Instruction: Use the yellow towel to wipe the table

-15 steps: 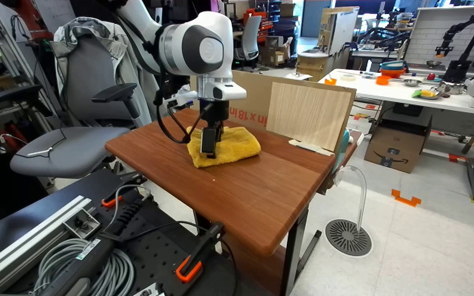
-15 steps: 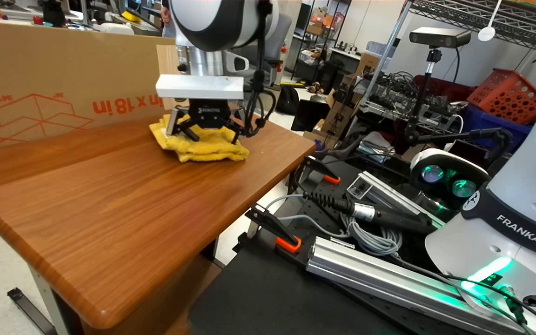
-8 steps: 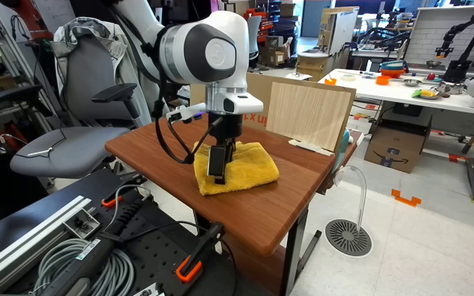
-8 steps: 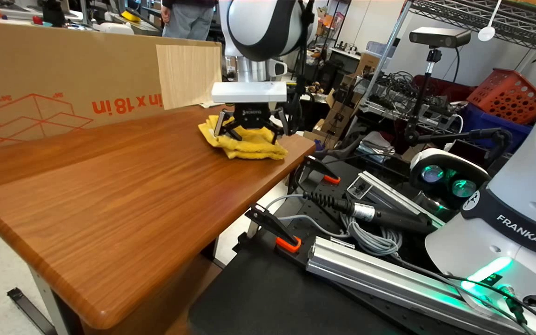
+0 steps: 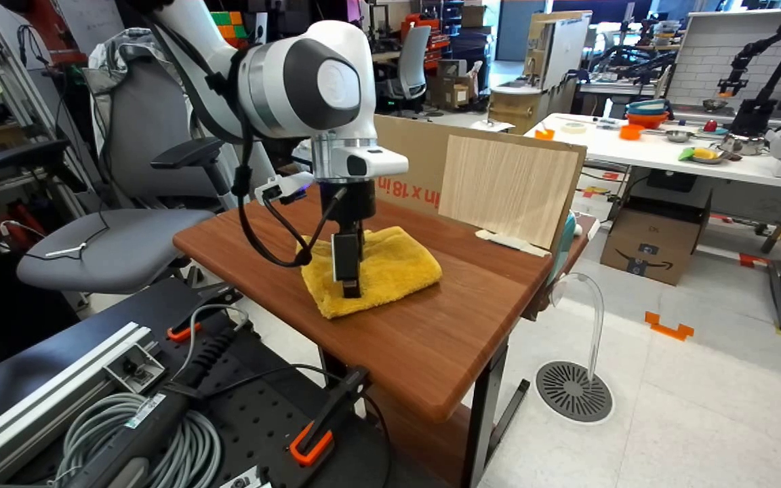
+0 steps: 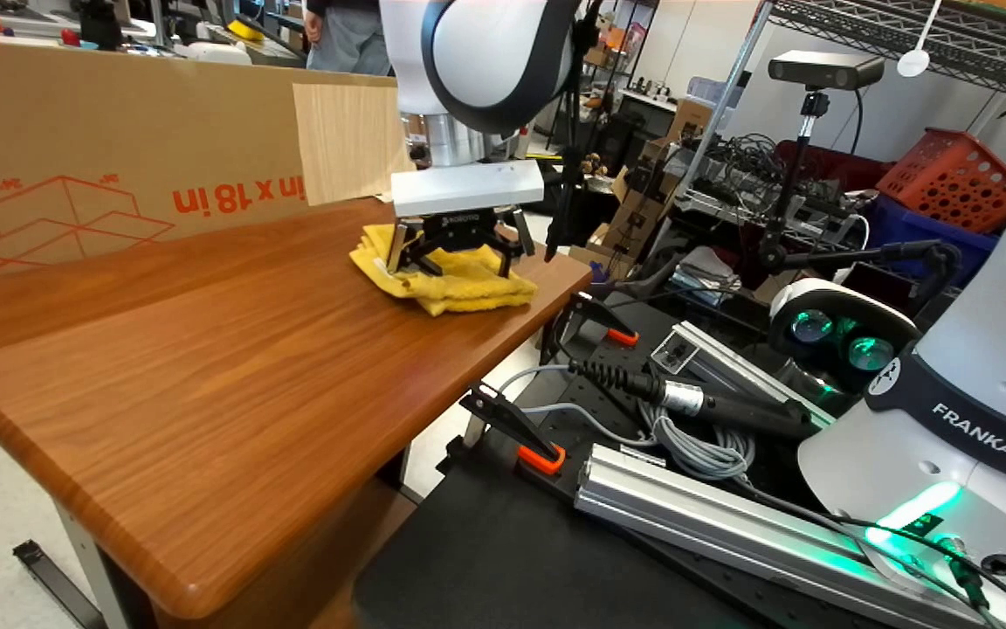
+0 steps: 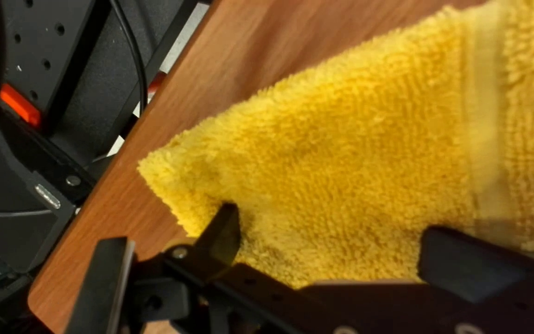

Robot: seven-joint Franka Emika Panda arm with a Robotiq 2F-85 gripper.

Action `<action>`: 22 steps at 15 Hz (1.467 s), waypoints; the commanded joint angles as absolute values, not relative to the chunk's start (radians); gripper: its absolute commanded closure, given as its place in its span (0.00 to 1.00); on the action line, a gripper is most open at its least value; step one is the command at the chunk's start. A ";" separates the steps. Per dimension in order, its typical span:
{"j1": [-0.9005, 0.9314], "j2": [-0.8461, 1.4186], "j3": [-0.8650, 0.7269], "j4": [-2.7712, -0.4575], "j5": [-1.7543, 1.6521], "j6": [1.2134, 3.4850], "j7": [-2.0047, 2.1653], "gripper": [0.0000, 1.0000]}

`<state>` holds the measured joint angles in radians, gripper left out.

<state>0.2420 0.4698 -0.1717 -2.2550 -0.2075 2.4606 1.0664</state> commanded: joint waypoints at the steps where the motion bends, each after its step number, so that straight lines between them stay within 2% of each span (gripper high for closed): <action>1: 0.334 0.553 -0.123 -2.254 -0.300 2.465 1.119 0.00; 7: 0.441 0.575 -0.037 -2.201 -0.395 2.442 1.120 0.00; 11: 0.486 0.643 0.019 -2.070 -0.386 2.370 1.109 0.00; 18: 0.393 0.732 -0.003 -1.827 -0.309 2.191 0.999 0.00; 22: 0.268 0.713 -0.055 -1.803 -0.213 2.129 0.972 0.00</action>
